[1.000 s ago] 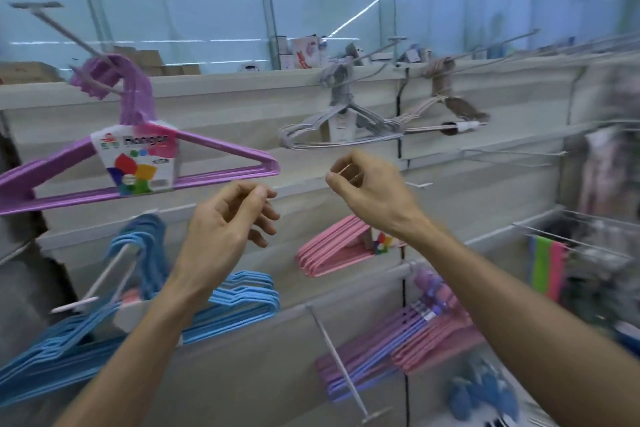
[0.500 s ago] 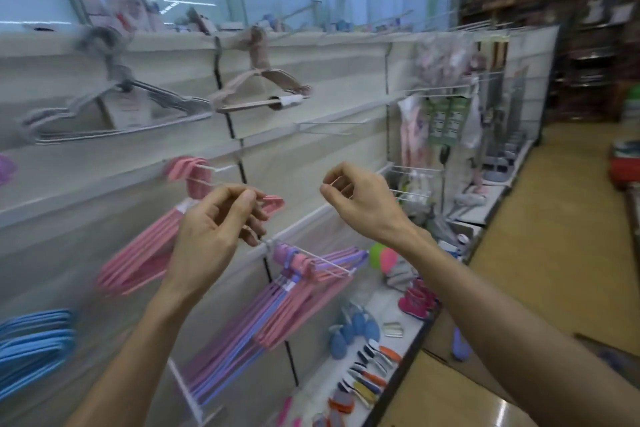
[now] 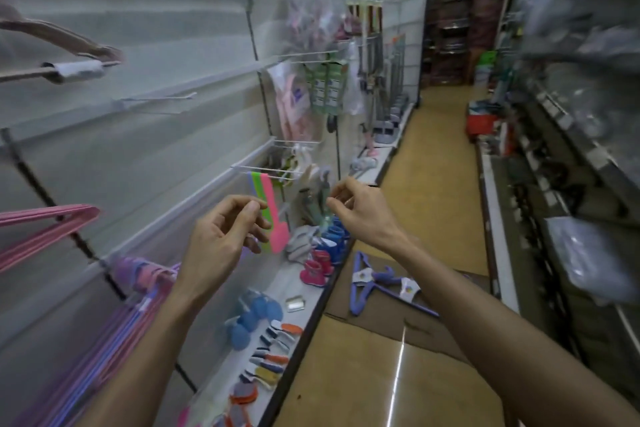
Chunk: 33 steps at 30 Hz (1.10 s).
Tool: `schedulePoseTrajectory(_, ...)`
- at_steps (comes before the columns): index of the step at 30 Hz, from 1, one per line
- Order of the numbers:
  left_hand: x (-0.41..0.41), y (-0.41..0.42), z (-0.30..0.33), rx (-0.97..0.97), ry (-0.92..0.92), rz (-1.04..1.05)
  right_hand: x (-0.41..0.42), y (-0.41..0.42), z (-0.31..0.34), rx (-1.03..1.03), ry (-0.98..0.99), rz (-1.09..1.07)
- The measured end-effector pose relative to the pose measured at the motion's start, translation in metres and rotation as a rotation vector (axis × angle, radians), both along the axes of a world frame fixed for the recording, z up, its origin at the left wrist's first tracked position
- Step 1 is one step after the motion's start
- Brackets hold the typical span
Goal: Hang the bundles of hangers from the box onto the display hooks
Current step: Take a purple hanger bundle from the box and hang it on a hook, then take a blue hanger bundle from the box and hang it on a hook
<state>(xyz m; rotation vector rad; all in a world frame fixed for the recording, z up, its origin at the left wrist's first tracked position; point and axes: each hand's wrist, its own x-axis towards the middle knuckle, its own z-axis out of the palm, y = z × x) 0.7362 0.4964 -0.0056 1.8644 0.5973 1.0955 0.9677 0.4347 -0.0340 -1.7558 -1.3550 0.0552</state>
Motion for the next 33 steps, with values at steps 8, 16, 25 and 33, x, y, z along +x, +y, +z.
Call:
schedulePoseTrajectory(8, 0.109, 0.034, -0.037, -0.034, 0.074, -0.154, 0.103, -0.005, -0.052, -0.131, 0.084, -0.183)
schedulePoseTrajectory(16, 0.222, 0.102, -0.068, -0.101, 0.103, -0.293, 0.201, 0.029, -0.084, -0.206, 0.12, -0.351)
schedulePoseTrajectory(25, 0.331, 0.174, -0.087, -0.212, 0.13, -0.433, 0.29, 0.07, -0.113, -0.301, 0.154, -0.507)
schedulePoseTrajectory(33, 0.416, 0.213, -0.153, -0.316, 0.171, -0.466, 0.365, 0.104, -0.176, -0.367, 0.185, -0.558)
